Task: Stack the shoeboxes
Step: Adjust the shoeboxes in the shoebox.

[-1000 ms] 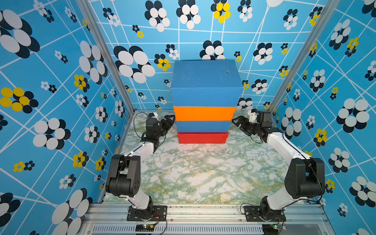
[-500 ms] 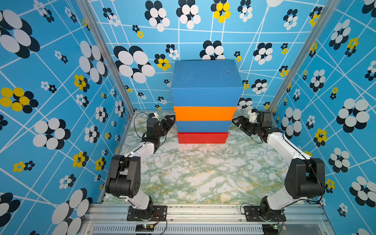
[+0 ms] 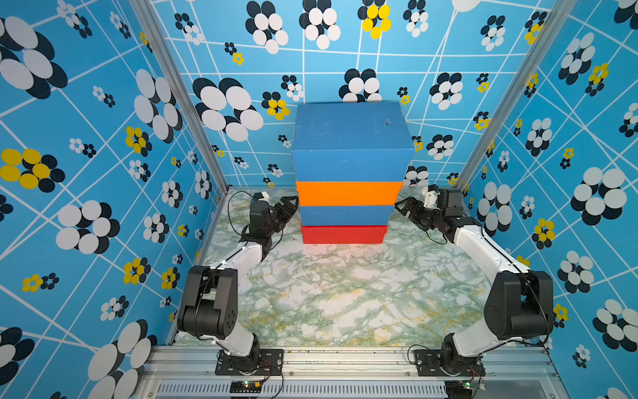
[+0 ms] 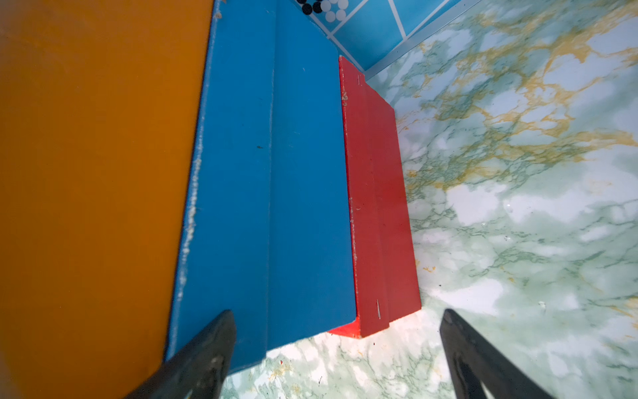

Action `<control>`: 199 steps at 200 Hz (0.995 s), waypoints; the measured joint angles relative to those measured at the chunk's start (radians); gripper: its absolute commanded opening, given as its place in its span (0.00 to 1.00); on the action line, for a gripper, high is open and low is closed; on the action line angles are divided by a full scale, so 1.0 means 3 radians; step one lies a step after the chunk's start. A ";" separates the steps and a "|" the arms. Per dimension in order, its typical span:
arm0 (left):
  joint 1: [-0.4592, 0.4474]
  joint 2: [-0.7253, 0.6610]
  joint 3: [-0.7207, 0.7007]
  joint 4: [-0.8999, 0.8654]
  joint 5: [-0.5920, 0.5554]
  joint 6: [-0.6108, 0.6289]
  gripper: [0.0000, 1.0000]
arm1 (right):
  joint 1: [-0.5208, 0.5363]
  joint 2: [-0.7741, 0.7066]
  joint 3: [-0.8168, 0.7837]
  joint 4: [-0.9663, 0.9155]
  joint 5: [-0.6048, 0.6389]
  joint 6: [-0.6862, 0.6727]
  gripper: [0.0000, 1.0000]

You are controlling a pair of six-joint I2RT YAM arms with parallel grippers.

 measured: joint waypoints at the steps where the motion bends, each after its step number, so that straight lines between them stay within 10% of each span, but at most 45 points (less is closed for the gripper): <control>1: -0.0001 0.0000 0.0000 0.0000 0.0000 0.0001 0.91 | 0.0000 -0.0001 -0.0001 0.0000 0.0000 -0.0001 0.95; 199: -0.0011 -0.0127 -0.0047 -0.0074 -0.0027 0.0034 0.91 | 0.0006 -0.0072 -0.0061 -0.0027 0.0000 -0.0037 0.95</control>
